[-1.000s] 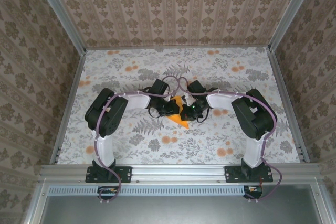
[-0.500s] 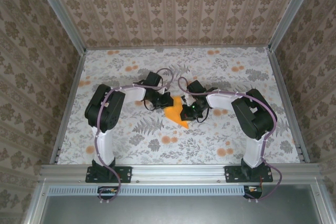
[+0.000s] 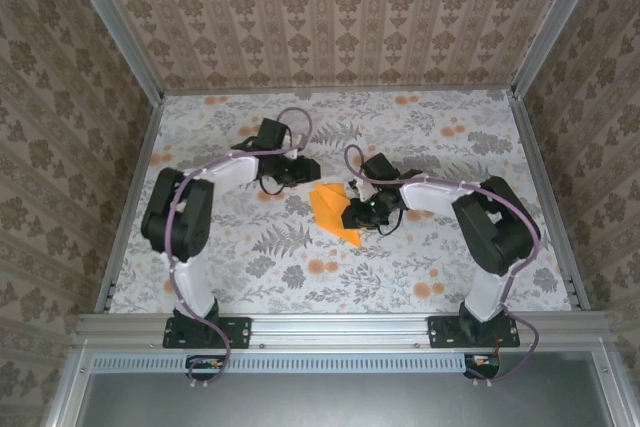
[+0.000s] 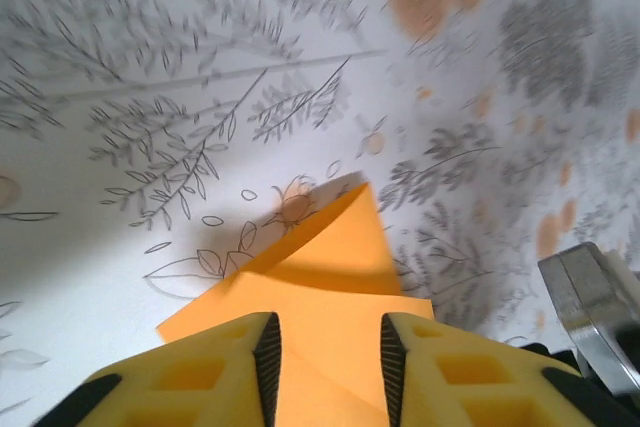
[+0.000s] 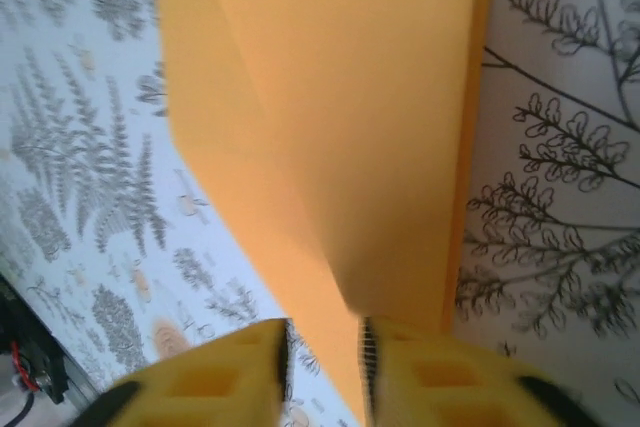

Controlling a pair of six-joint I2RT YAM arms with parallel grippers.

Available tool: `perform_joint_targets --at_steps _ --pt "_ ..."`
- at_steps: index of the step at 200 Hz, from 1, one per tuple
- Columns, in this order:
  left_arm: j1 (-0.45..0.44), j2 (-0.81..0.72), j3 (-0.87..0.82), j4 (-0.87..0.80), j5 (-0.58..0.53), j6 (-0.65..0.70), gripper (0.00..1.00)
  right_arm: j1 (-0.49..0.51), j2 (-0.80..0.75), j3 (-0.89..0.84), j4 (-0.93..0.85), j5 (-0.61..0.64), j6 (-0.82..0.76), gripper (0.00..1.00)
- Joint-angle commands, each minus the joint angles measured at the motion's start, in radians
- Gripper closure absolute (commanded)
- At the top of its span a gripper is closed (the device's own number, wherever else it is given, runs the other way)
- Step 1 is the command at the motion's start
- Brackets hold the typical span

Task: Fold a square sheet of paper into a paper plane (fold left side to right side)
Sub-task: Turn over the paper at the center of the table.

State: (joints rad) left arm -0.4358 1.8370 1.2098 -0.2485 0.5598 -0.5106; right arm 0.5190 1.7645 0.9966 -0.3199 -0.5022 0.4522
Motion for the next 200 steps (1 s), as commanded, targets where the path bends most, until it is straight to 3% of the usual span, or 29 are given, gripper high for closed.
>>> perform_joint_targets --at_steps 1,30,50,83,144,165,200 --pt "0.032 -0.12 -0.053 -0.024 -0.011 0.007 0.59 -0.016 -0.133 -0.037 0.057 0.076 -0.005 0.61" --pt "0.028 -0.178 -0.163 0.025 -0.004 -0.046 0.53 -0.049 -0.249 -0.102 0.102 0.192 -0.012 0.4" --pt "0.008 -0.16 -0.228 0.13 0.046 -0.108 0.52 -0.064 -0.293 -0.135 0.14 0.206 -0.003 0.32" --pt "-0.065 -0.069 -0.211 0.206 0.068 -0.149 0.52 -0.068 -0.321 -0.164 0.197 0.179 0.019 0.27" --pt "-0.107 0.08 -0.123 0.245 0.077 -0.183 0.53 -0.084 -0.351 -0.182 0.183 0.171 0.017 0.27" --pt "-0.118 0.111 -0.098 0.268 0.114 -0.194 0.58 -0.097 -0.367 -0.192 0.187 0.151 0.016 0.26" --pt "-0.124 0.107 -0.069 0.29 0.122 -0.179 0.81 -0.152 -0.412 -0.245 0.266 0.04 0.057 0.13"
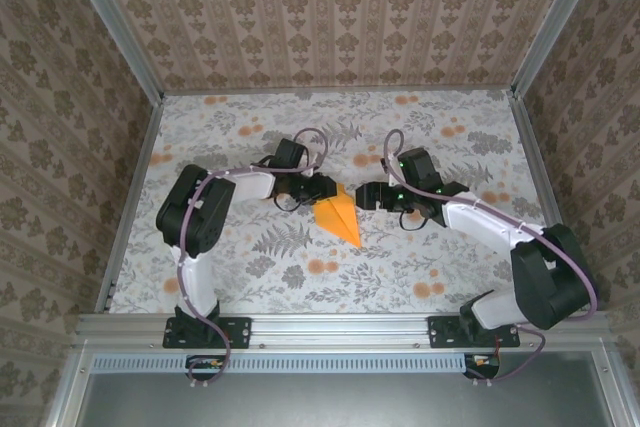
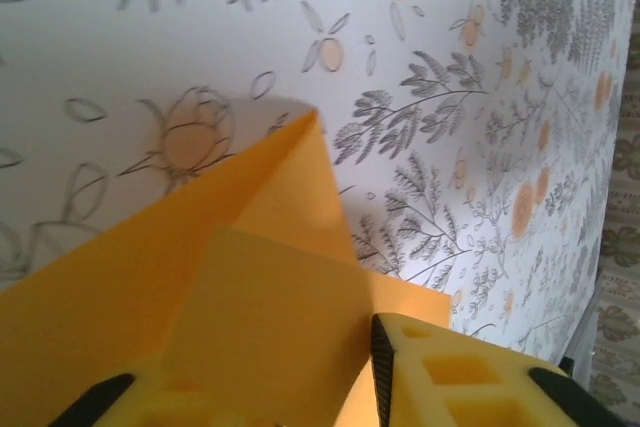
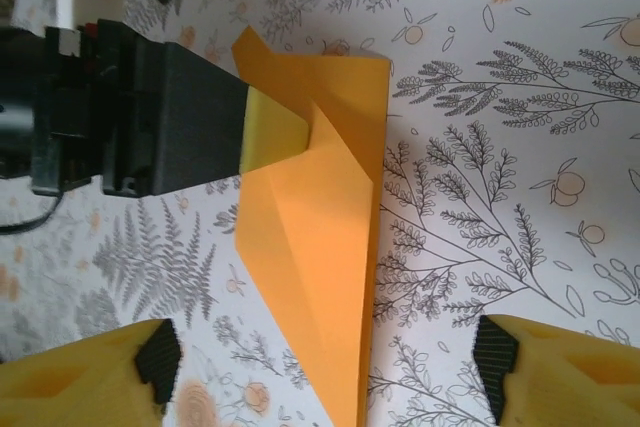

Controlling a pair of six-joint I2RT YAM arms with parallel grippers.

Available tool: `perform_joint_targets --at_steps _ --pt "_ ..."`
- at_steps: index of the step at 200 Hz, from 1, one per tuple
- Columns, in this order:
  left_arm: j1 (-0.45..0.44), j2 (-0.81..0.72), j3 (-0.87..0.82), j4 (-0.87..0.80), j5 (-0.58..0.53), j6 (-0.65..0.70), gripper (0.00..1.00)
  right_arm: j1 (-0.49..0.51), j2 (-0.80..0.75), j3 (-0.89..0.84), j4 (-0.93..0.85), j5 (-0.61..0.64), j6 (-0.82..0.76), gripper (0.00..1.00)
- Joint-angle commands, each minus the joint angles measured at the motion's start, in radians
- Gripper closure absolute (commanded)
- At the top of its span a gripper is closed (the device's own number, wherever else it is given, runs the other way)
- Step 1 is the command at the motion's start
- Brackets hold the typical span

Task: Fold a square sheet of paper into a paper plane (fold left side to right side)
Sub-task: Turn over the paper at the center of the table.

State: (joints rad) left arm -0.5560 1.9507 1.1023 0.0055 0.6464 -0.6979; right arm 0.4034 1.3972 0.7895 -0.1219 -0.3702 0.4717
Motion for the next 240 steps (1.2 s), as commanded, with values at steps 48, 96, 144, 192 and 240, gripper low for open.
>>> perform_joint_targets --at_steps 48,96,144,192,240 --pt "0.048 -0.15 0.07 -0.005 0.051 0.064 0.97 -0.136 -0.024 -0.059 0.211 -0.331 0.124 0.0" --pt "0.146 -0.302 0.155 -0.032 0.104 0.063 1.0 -0.153 0.056 -0.059 0.42 -0.52 0.216 0.0" --pt "0.162 -0.372 0.23 -0.022 0.136 0.039 1.0 -0.084 0.169 -0.044 0.722 -0.654 0.37 0.0" --pt "0.158 -0.402 0.208 0.018 0.162 -0.001 1.0 -0.031 0.231 0.009 0.907 -0.674 0.48 0.0" --pt "0.142 -0.411 0.178 0.047 0.185 -0.032 1.0 -0.025 0.3 0.085 1.055 -0.688 0.606 0.17"
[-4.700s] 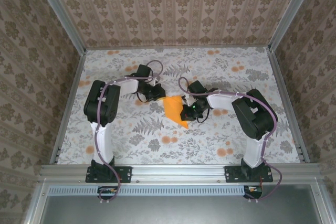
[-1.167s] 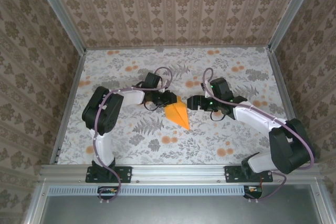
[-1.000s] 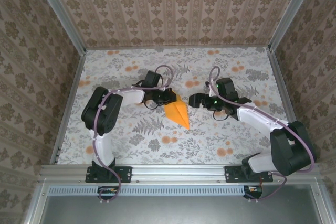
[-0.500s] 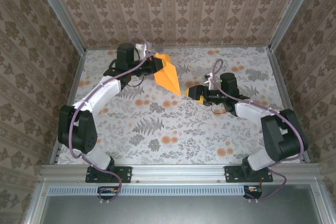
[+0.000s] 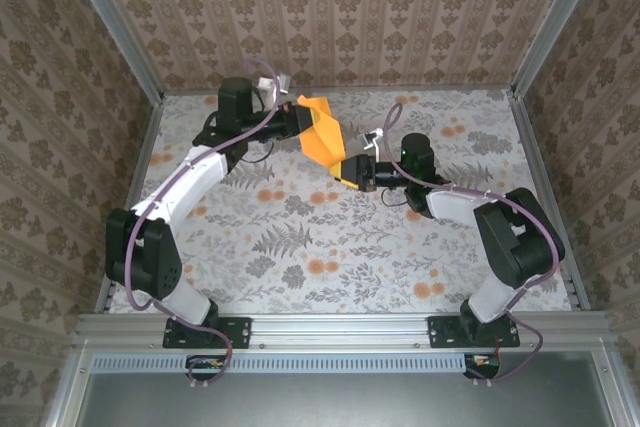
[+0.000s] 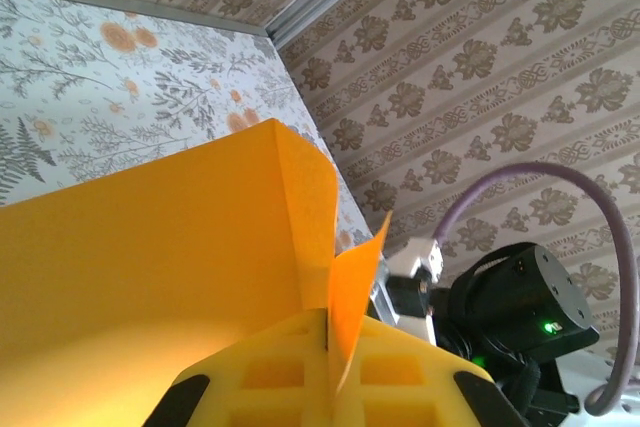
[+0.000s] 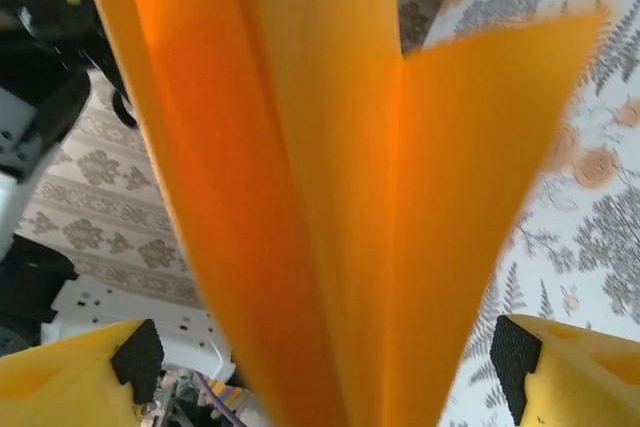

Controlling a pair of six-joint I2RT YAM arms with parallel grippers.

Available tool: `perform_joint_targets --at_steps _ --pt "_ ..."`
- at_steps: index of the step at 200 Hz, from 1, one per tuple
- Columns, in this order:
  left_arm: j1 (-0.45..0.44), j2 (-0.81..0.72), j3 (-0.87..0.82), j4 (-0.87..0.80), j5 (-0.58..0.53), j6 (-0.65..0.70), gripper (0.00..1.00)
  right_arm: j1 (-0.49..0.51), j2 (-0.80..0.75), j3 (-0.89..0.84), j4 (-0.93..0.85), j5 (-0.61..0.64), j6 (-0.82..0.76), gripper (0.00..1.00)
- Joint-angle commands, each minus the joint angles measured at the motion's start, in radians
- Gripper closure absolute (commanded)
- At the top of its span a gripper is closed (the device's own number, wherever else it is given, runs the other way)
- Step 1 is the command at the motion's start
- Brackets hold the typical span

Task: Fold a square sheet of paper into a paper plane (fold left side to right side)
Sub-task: Turn over the paper at the center of the table.

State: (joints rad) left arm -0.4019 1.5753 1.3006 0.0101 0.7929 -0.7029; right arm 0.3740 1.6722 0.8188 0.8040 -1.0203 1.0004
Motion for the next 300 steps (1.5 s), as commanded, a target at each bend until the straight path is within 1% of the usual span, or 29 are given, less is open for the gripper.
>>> perform_joint_targets --at_steps 1,35,71,107,136,155,174,179,195,203,209,220,223,229,245,257,266,280,292,300 --pt "-0.012 -0.037 -0.021 0.043 0.039 -0.027 1.0 0.004 0.025 0.057 0.129 -0.037 0.077 0.18" --pt "-0.017 -0.039 -0.038 0.054 0.039 -0.035 1.0 0.0 0.029 0.092 0.122 -0.046 0.084 0.33" --pt "-0.017 -0.036 -0.045 0.05 0.037 -0.034 1.0 -0.016 0.02 0.078 0.115 -0.028 0.076 0.51" --pt "-0.017 -0.029 -0.057 0.05 0.039 -0.038 1.0 -0.029 0.007 0.065 0.105 -0.019 0.067 0.61" --pt "-0.017 -0.027 -0.063 0.048 0.037 -0.038 0.97 -0.029 -0.01 0.064 0.031 -0.013 0.015 0.75" --pt "-0.016 -0.027 -0.063 0.04 0.037 -0.03 0.91 -0.03 -0.03 0.065 -0.041 -0.005 -0.036 0.85" --pt "-0.011 -0.035 -0.052 -0.017 0.019 0.011 0.75 -0.03 -0.059 0.068 -0.14 0.01 -0.107 0.9" --pt "-0.008 -0.039 -0.051 -0.037 0.008 0.027 0.69 -0.03 -0.07 0.069 -0.174 0.016 -0.13 0.91" --pt "0.011 -0.066 -0.055 -0.117 -0.034 0.081 0.56 -0.03 -0.104 0.081 -0.324 0.047 -0.231 0.93" --pt "0.025 -0.084 -0.061 -0.164 -0.064 0.11 0.5 -0.029 -0.129 0.095 -0.434 0.074 -0.304 0.94" --pt "0.035 -0.103 -0.067 -0.198 -0.093 0.129 0.47 -0.028 -0.149 0.107 -0.529 0.099 -0.368 0.94" --pt "0.056 -0.142 -0.085 -0.253 -0.142 0.165 0.42 -0.024 -0.187 0.136 -0.71 0.176 -0.486 0.94" --pt "0.059 -0.154 -0.09 -0.268 -0.177 0.174 0.4 -0.022 -0.198 0.146 -0.759 0.204 -0.522 0.94" --pt "0.069 -0.176 -0.101 -0.298 -0.212 0.192 0.37 -0.014 -0.216 0.167 -0.868 0.269 -0.589 0.94" --pt "0.09 -0.245 -0.134 -0.344 -0.291 0.215 0.32 0.028 -0.251 0.242 -1.127 0.508 -0.763 0.94" --pt "0.1 -0.298 -0.168 -0.362 -0.357 0.222 0.31 0.092 -0.258 0.293 -1.27 0.761 -0.853 0.94" --pt "0.103 -0.334 -0.196 -0.362 -0.397 0.22 0.31 0.14 -0.251 0.328 -1.347 0.934 -0.896 0.93" --pt "0.108 -0.39 -0.238 -0.354 -0.459 0.207 0.31 0.21 -0.221 0.372 -1.435 1.204 -0.913 0.95" --pt "0.112 -0.432 -0.273 -0.351 -0.508 0.196 0.3 0.258 -0.184 0.407 -1.489 1.382 -0.913 0.96" --pt "0.115 -0.457 -0.29 -0.347 -0.534 0.192 0.3 0.287 -0.158 0.431 -1.519 1.473 -0.922 0.96"
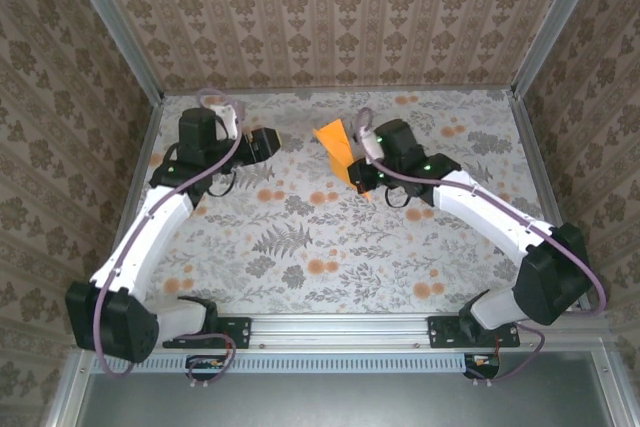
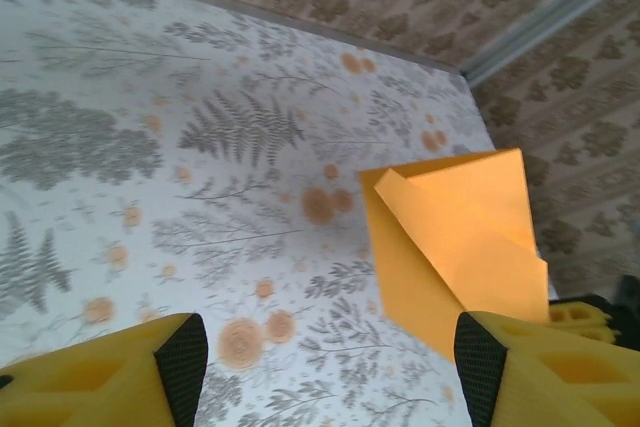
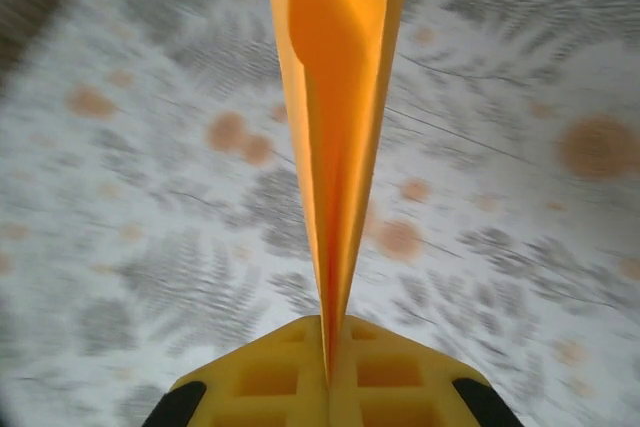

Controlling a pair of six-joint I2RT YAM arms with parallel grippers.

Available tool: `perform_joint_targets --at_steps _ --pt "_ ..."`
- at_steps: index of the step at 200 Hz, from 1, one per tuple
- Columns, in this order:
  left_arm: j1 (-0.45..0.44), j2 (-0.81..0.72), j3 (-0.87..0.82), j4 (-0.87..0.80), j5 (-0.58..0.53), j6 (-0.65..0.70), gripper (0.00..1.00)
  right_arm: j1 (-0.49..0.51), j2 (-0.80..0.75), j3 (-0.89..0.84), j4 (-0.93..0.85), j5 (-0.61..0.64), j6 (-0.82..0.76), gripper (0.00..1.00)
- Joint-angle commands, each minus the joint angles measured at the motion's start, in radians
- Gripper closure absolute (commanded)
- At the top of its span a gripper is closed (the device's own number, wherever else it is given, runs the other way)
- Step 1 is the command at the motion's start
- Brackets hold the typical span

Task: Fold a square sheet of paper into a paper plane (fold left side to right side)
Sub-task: Turn over the paper at the center of the table.

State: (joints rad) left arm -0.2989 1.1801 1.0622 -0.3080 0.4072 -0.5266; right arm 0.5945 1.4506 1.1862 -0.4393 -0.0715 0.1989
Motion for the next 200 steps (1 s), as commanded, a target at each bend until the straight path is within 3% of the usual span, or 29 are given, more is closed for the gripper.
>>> perform_joint_targets --at_steps 1,53,86,116,142,159,200 --pt "0.012 -0.064 -0.055 -0.03 -0.151 0.016 0.3 0.07 0.07 0.067 -0.28 0.535 -0.121 0.96" --pt "0.033 -0.14 -0.101 -0.041 -0.213 -0.002 0.29 0.254 0.354 0.21 -0.41 1.012 -0.223 0.96" --pt "0.041 -0.129 -0.104 -0.041 -0.194 -0.011 0.29 0.303 0.541 0.277 -0.431 1.086 -0.273 0.96" --pt "0.047 -0.116 -0.101 -0.045 -0.181 -0.018 0.29 0.327 0.657 0.339 -0.5 1.076 -0.245 0.95" --pt "0.05 -0.099 -0.095 -0.051 -0.169 -0.021 0.29 0.345 0.716 0.383 -0.572 0.987 -0.205 0.92" --pt "0.054 -0.083 -0.087 -0.057 -0.148 -0.027 0.29 0.349 0.729 0.393 -0.591 0.898 -0.204 0.85" --pt "0.058 -0.027 -0.073 -0.062 -0.083 -0.048 0.29 0.344 0.659 0.389 -0.611 0.611 -0.177 0.54"
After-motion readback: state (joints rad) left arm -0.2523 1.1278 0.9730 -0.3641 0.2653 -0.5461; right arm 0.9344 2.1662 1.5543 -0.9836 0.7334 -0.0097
